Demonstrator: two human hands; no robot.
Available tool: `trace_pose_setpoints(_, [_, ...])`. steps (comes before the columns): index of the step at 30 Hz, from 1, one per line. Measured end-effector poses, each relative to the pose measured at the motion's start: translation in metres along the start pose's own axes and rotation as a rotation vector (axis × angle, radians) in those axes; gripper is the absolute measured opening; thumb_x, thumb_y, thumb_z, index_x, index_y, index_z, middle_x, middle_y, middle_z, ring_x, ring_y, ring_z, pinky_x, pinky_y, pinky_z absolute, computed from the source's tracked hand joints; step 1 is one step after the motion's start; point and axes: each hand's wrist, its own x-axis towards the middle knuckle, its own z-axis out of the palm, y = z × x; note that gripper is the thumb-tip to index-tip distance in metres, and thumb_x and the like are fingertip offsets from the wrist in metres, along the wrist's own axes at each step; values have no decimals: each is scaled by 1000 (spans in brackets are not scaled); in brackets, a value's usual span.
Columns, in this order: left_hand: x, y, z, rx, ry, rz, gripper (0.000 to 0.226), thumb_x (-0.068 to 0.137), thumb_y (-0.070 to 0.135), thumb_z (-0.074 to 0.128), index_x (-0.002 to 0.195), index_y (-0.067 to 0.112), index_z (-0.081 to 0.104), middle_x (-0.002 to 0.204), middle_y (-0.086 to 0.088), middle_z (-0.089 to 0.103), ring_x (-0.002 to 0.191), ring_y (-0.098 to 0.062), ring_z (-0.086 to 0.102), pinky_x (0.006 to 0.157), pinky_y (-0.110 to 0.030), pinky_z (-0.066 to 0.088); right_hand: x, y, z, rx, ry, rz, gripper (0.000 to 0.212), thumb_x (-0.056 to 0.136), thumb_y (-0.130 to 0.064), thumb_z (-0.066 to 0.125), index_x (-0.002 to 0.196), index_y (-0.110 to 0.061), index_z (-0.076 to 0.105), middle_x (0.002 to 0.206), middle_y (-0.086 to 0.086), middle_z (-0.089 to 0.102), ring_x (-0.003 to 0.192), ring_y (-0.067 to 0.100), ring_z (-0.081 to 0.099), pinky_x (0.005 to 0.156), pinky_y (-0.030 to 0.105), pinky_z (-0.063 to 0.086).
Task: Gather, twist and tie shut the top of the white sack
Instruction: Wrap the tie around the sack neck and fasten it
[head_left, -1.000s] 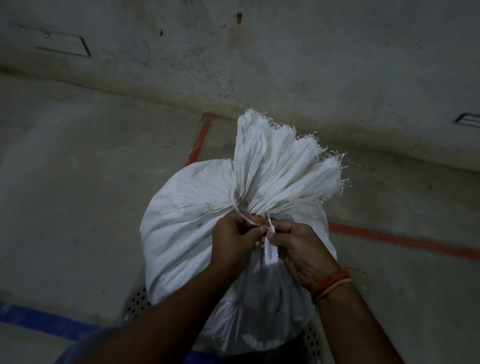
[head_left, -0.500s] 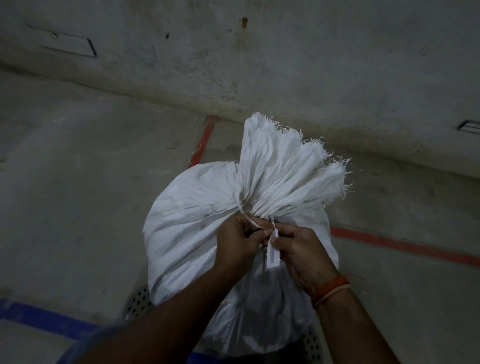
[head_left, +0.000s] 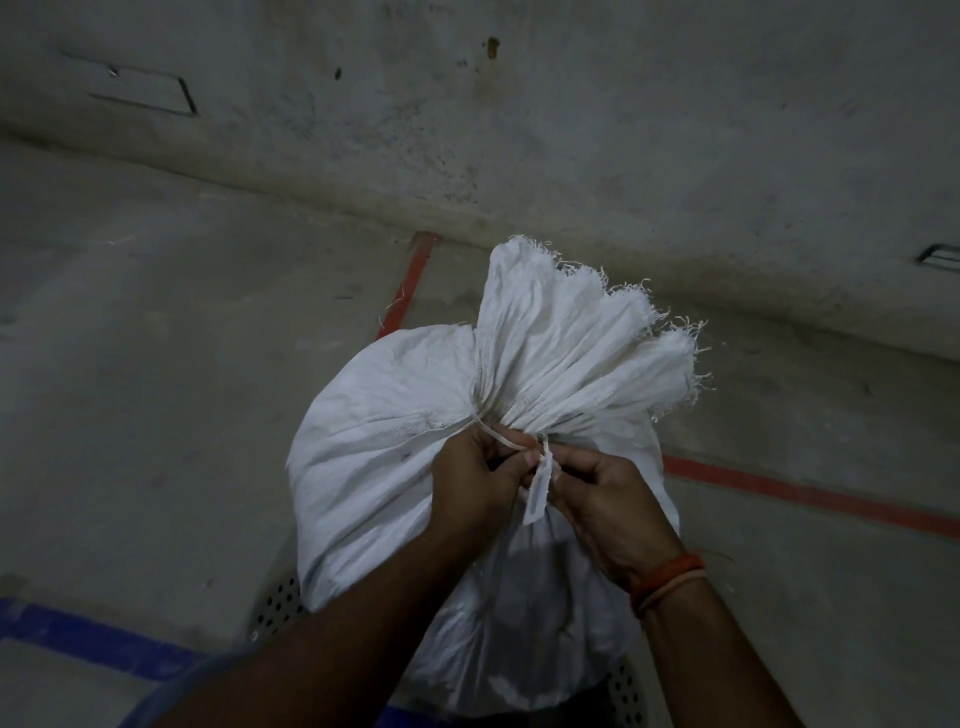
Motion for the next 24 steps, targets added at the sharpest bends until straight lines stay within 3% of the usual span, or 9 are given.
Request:
trace_pose_setpoints(3, [-1, 3, 2, -17, -5, 20, 4, 83, 2, 74, 84, 4, 78, 83, -12, 80, 83, -28, 78, 80, -50, 62, -2, -1, -2, -75, 21, -49, 26, 93, 0, 61, 116, -3, 71, 115, 12, 75, 114, 26, 68, 104, 46, 50])
trace_pose_setpoints(8, [-6, 7, 5, -1, -37, 86, 12, 82, -4, 74, 80, 6, 80, 79, 0, 80, 77, -13, 77, 71, -23, 58, -5, -4, 0, -115, 22, -83, 25, 91, -3, 63, 114, -6, 74, 113, 8, 76, 113, 24, 69, 101, 38, 52])
trace_pose_setpoints(11, [-4, 6, 2, -63, -69, 60, 8, 82, -3, 75, 86, 2, 80, 84, -8, 81, 83, -22, 78, 77, -32, 61, -4, -5, -1, -104, 40, -69, 24, 91, -4, 64, 113, -6, 74, 112, 8, 76, 111, 24, 70, 98, 36, 53])
trace_pose_setpoints(15, [2, 5, -3, -199, -135, -42, 8, 84, -2, 75, 89, 1, 80, 92, -21, 78, 90, -38, 75, 87, -48, 59, 1, 0, -5, -93, 132, -30, 21, 89, 3, 65, 108, -1, 72, 104, 16, 77, 105, 36, 71, 95, 46, 55])
trace_pose_setpoints(21, [6, 10, -8, -302, -267, -196, 8, 87, -11, 66, 94, -14, 71, 69, -10, 73, 59, -14, 67, 57, -23, 53, 2, 5, -7, -149, 185, -16, 20, 88, 5, 63, 100, -6, 75, 98, 15, 78, 99, 33, 73, 92, 46, 57])
trace_pose_setpoints(24, [10, 20, -12, -381, -329, -252, 8, 95, -4, 60, 96, -11, 64, 69, -11, 63, 54, -12, 54, 51, -16, 46, 3, 3, -7, -105, 209, -20, 20, 90, 4, 62, 95, -9, 77, 95, 14, 78, 95, 29, 74, 85, 37, 57])
